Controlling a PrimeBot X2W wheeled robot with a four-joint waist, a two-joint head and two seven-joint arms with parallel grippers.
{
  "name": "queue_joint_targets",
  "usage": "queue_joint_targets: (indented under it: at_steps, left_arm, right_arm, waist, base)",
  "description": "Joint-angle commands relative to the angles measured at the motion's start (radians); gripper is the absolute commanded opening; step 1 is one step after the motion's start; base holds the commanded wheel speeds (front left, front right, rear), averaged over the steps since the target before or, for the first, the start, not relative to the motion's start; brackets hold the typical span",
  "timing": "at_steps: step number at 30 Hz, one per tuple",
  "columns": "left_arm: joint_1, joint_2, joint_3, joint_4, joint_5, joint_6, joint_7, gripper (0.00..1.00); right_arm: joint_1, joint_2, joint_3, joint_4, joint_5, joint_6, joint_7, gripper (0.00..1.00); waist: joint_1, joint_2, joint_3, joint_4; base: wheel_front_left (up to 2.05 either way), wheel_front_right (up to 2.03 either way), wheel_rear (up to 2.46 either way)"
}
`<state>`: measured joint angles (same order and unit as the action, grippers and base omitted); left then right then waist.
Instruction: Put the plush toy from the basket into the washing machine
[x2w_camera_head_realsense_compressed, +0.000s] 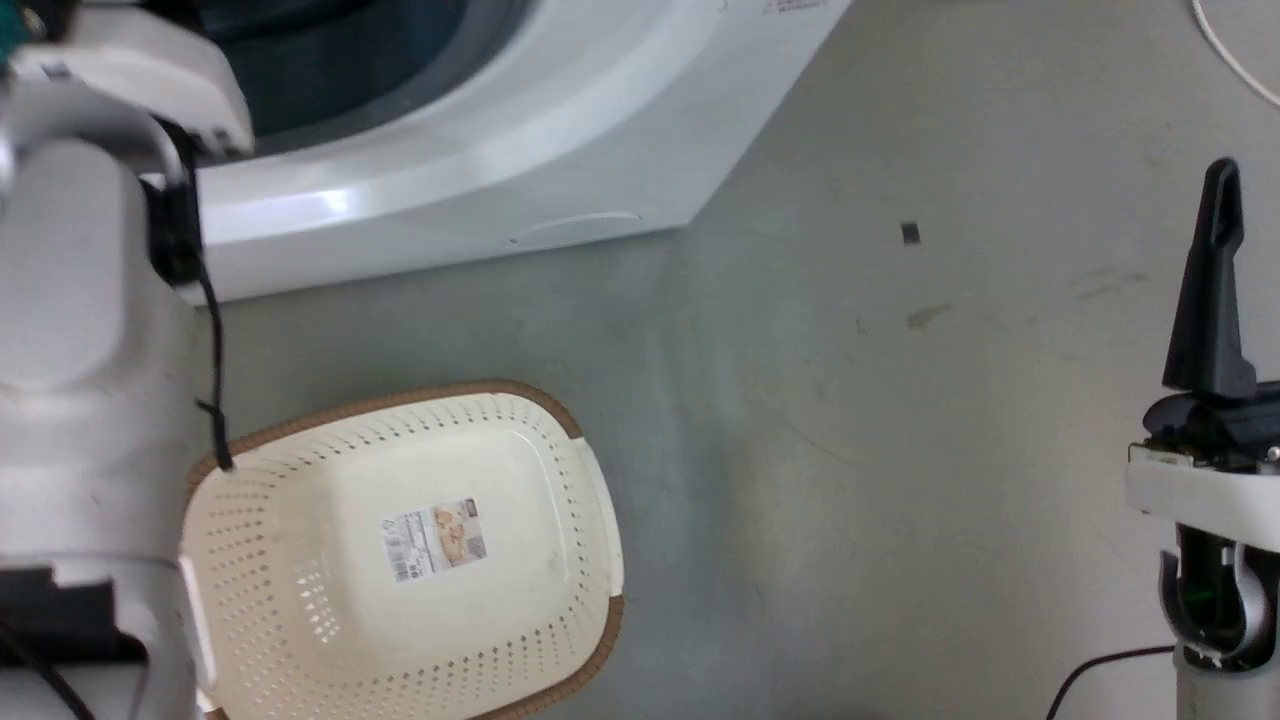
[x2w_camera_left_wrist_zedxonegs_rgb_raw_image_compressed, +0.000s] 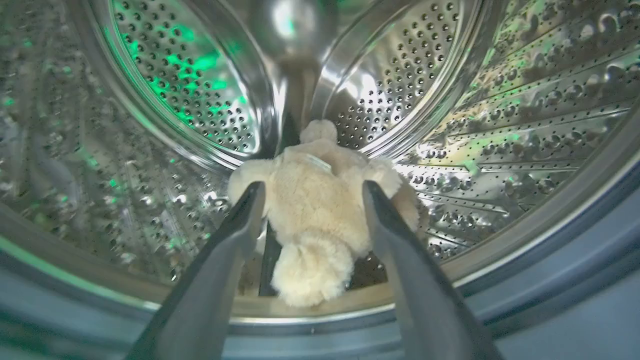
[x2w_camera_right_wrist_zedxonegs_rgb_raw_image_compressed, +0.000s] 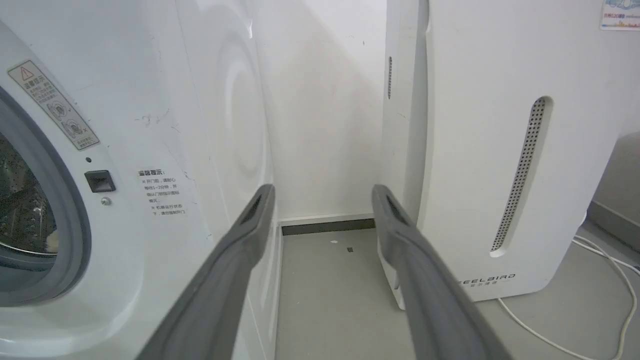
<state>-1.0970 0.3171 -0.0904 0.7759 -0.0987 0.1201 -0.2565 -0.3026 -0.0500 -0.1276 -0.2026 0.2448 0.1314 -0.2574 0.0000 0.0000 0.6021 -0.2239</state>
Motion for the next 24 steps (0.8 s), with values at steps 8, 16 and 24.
queue_joint_targets:
  at_steps: [8,16,24]
  left_arm:
    - [0.273,-0.068,0.008,-0.204,0.007,0.012,-0.005,1.00]
    - [0.491,-0.144,0.024,-0.390,0.020,0.016,-0.005,1.00]
    - [0.698,-0.183,0.046,-0.492,0.045,0.027,-0.005,1.00]
  right_arm:
    - [0.072,0.000,0.008,0.009,-0.043,-0.001,-0.004,1.00]
    - [0.142,0.000,-0.001,0.022,-0.071,-0.001,-0.004,1.00]
    - [0.232,0.000,0.003,0.036,-0.086,-0.001,-0.004,1.00]
  waist:
    - [0.0000,0.0000,-0.159,0.091]
    - [0.0000,0.0000,-0.278,0.153]
    - [0.0000,0.0000,-0.405,0.189]
  base:
    - [0.00,0.00,0.00]
    - [0.00,0.00,0.00]
    - [0.00,0.00,0.00]
